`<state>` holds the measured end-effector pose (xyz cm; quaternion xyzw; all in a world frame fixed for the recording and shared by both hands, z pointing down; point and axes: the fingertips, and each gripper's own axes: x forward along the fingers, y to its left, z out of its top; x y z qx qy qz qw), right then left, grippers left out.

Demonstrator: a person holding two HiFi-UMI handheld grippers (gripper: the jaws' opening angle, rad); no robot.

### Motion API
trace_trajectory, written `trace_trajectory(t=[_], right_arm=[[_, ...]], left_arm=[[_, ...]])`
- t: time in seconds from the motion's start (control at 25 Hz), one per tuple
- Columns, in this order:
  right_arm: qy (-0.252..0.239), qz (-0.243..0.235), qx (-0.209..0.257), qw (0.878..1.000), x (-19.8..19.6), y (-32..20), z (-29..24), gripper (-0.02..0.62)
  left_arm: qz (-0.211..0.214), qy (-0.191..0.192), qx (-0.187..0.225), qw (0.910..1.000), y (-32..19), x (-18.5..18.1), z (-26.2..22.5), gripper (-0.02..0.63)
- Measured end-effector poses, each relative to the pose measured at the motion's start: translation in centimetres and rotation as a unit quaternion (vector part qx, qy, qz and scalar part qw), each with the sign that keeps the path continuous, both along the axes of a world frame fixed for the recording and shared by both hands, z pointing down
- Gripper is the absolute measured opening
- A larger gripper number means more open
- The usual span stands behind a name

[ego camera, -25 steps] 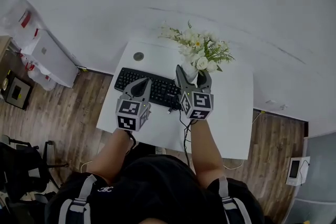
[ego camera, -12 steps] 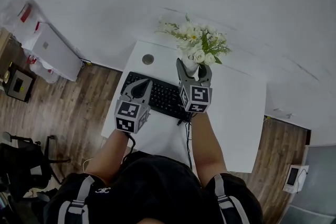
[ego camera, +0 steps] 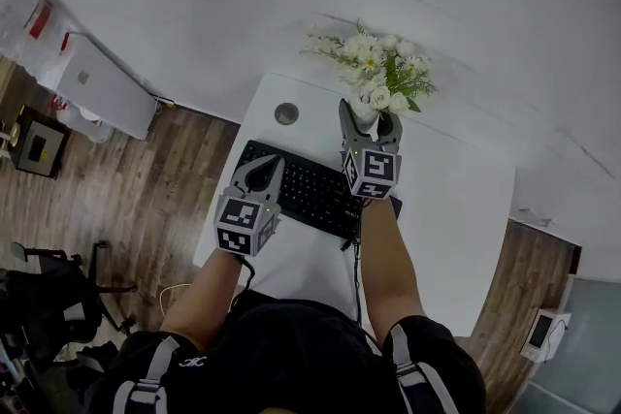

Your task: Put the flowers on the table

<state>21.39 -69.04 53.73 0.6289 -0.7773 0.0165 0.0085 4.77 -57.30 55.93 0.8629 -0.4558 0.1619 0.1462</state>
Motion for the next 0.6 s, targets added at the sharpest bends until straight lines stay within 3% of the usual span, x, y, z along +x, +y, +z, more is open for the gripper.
trace_trajectory(t=[0.6], right_arm=[[0.011,0.02,-0.034,0.999,-1.6,-6.6,6.6,0.342]], left_arm=[[-0.004,-0.004,-0.029,0.9996,-4.4,-2.0,3.9,0.006]])
